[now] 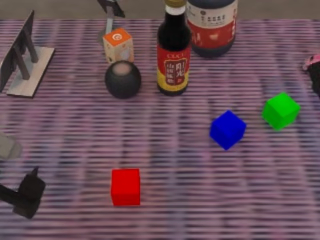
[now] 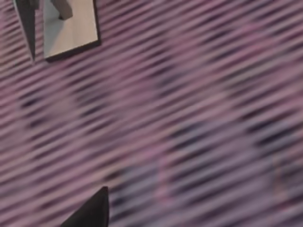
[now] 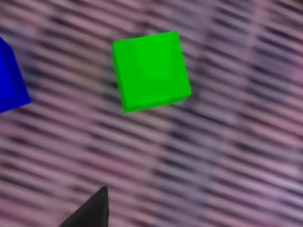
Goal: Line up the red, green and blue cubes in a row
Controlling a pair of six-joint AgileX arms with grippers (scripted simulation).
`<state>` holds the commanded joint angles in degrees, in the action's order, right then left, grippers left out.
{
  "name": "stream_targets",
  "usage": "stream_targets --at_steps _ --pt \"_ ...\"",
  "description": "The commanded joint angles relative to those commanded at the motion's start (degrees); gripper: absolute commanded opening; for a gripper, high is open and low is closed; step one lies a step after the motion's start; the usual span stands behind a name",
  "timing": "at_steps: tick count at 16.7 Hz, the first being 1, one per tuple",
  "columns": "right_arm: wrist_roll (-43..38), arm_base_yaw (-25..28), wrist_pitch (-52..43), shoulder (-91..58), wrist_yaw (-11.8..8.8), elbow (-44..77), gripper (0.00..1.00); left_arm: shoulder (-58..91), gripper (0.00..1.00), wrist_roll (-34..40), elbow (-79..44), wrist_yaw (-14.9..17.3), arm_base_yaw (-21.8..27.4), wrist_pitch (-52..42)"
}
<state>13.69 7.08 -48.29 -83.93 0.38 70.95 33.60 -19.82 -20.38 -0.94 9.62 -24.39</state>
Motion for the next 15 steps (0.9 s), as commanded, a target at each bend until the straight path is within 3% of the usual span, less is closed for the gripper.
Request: stream_targets --at_steps 7,11,15 --pt "5.4 2.8 -18.8 -35.1 0.0 29.4 1.00 -25.5 1.00 14.5 16.9 0.6 -8.5 17.5" --pt "6.8 3.5 -23.3 -43.3 -0.2 38.2 1.00 -32.6 1.00 19.2 20.0 0.9 -10.5 23.6" --pt "7.0 3.6 -23.8 -44.2 -0.2 39.3 1.00 -33.6 1.00 19.8 20.4 0.9 -10.8 24.4"
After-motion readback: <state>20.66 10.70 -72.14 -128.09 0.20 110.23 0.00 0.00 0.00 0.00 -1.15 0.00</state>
